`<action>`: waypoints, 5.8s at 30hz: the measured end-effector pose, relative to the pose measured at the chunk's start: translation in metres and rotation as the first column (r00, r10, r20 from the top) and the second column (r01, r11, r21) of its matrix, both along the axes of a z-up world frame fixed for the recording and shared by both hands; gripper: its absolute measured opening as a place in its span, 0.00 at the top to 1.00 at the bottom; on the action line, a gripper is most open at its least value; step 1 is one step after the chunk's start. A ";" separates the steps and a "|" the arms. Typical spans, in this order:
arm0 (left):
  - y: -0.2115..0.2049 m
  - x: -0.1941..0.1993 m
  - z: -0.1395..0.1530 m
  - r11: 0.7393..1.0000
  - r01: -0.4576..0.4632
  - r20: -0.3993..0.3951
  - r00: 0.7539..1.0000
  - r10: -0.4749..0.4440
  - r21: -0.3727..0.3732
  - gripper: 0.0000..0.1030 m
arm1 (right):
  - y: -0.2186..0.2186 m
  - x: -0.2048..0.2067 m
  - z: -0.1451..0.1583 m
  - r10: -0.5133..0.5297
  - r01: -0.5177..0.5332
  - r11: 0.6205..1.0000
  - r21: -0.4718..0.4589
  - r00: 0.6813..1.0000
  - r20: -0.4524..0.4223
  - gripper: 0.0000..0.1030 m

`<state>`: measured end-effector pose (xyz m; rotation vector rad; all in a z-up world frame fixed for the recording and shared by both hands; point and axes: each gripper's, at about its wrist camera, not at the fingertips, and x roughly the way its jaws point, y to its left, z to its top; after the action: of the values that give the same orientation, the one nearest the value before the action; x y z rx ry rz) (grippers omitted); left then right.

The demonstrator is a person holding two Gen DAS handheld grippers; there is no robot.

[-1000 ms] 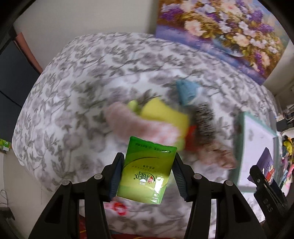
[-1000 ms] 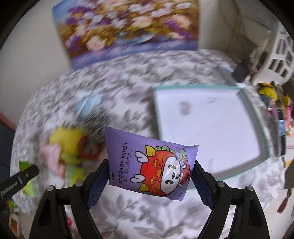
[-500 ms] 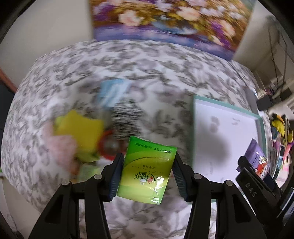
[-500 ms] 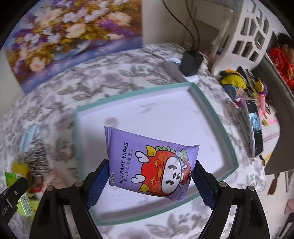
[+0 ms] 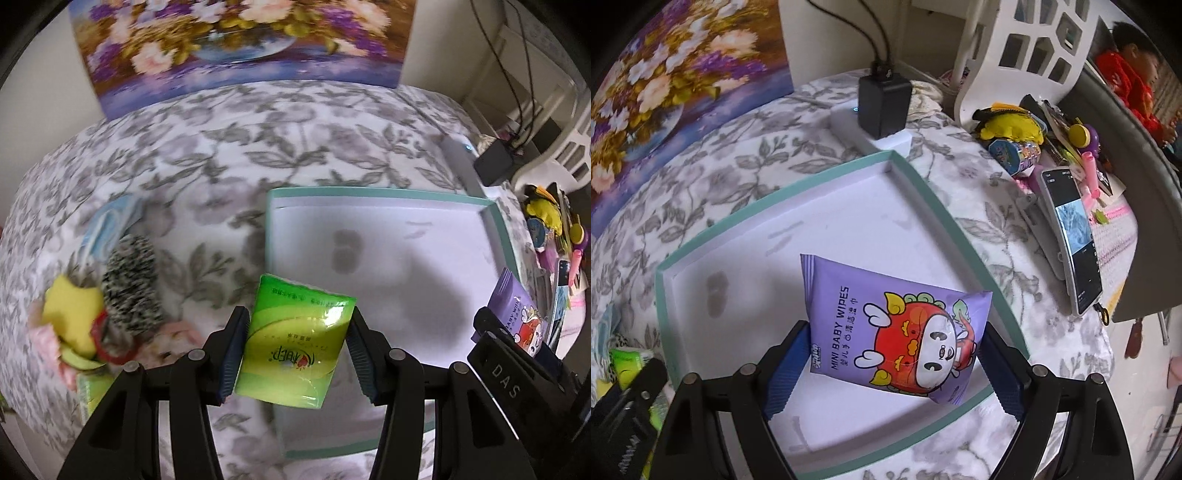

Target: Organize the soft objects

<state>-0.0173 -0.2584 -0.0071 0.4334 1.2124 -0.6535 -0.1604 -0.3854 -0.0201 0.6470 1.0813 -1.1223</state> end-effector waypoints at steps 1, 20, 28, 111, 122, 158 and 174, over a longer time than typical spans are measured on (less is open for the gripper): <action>-0.005 -0.002 -0.001 1.000 0.009 0.000 1.000 -0.009 -0.007 0.47 | -0.001 -0.001 0.001 0.000 0.000 1.000 -0.005 1.000 0.001 0.12; -0.014 0.003 -0.003 1.000 -0.020 0.043 0.999 0.021 -0.015 0.14 | -0.010 -0.018 0.009 -0.015 0.014 1.000 0.009 0.998 0.066 0.00; -0.004 0.018 -0.013 0.996 -0.086 0.043 0.995 0.085 0.022 0.13 | -0.010 -0.017 -0.001 -0.019 0.017 0.999 0.040 0.998 0.054 0.00; 0.018 0.019 -0.033 0.972 -0.145 -0.405 0.913 0.059 -0.185 0.13 | -0.001 -0.013 -0.005 -0.188 0.104 0.968 0.230 0.905 0.381 0.00; 0.079 0.050 -0.019 0.958 -0.272 -0.189 0.949 0.252 -0.087 0.13 | 0.043 0.006 0.004 -0.067 0.009 0.983 0.181 0.946 0.319 0.00; 0.312 0.074 -0.040 0.871 -0.492 -0.103 0.866 0.489 0.005 0.13 | 0.246 0.125 -0.034 0.471 -0.533 0.809 0.246 0.840 0.271 0.00; 0.350 0.072 -0.072 0.829 -0.554 -0.230 0.799 0.556 0.078 0.13 | 0.271 0.151 -0.052 0.530 -0.584 0.753 0.303 0.811 0.247 0.00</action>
<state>0.0544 0.0919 -0.0790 -0.0180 1.4904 -0.1900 -0.0089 -0.1145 -0.0724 0.6211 1.2592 -0.3403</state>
